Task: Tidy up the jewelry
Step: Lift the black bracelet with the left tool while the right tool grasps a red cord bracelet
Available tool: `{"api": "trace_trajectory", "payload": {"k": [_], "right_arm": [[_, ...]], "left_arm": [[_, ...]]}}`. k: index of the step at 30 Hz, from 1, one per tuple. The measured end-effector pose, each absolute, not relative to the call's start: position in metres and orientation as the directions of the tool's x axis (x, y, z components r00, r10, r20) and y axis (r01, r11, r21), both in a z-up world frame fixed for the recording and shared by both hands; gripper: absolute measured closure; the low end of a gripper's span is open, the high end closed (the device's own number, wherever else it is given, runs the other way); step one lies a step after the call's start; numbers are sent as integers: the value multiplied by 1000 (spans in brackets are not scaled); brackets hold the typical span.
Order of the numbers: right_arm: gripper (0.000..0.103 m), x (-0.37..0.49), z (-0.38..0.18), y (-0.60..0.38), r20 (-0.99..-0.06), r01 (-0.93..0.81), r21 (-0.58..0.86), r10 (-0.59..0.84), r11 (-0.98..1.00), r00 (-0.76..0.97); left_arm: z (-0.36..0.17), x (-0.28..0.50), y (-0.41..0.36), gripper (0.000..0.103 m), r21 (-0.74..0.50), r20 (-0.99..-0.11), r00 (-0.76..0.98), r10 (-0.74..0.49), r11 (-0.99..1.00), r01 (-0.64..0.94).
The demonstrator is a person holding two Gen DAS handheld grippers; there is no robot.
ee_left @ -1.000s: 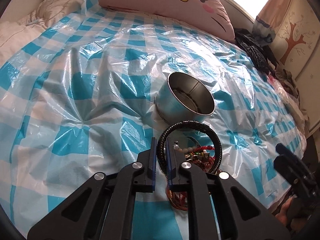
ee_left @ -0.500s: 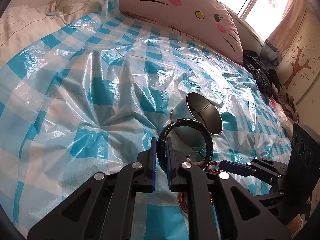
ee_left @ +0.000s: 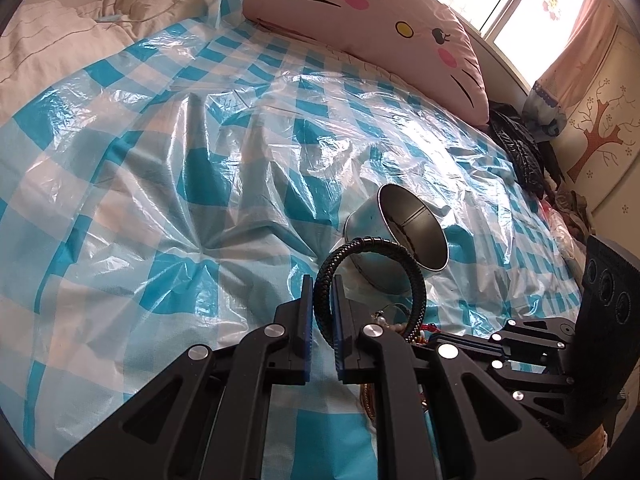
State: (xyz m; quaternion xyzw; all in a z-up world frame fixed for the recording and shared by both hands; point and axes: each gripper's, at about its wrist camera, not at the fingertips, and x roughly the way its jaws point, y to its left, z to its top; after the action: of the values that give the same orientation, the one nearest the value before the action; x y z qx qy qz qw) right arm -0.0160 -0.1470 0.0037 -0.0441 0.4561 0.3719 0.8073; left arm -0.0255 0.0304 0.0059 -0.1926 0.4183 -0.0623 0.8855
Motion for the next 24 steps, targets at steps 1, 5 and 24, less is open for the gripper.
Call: {"api": "trace_trajectory", "payload": {"k": [1,5,24], "right_arm": [[99,-17,6,-152,-757,-625,285,570,727,319],[99,-24,21,-177,-686,-543,377,620,750,381],[84,-14,-20,-120,-823,-748,146,499,647,271]], "left_arm": [[6,-26,30,95,-393,-716,643,-273,918,-48],[8,-26,26,95,-388,-710,646,-279,921,-29],[10,-27,29,95,-388,-708,654,-267,920,-45]]}}
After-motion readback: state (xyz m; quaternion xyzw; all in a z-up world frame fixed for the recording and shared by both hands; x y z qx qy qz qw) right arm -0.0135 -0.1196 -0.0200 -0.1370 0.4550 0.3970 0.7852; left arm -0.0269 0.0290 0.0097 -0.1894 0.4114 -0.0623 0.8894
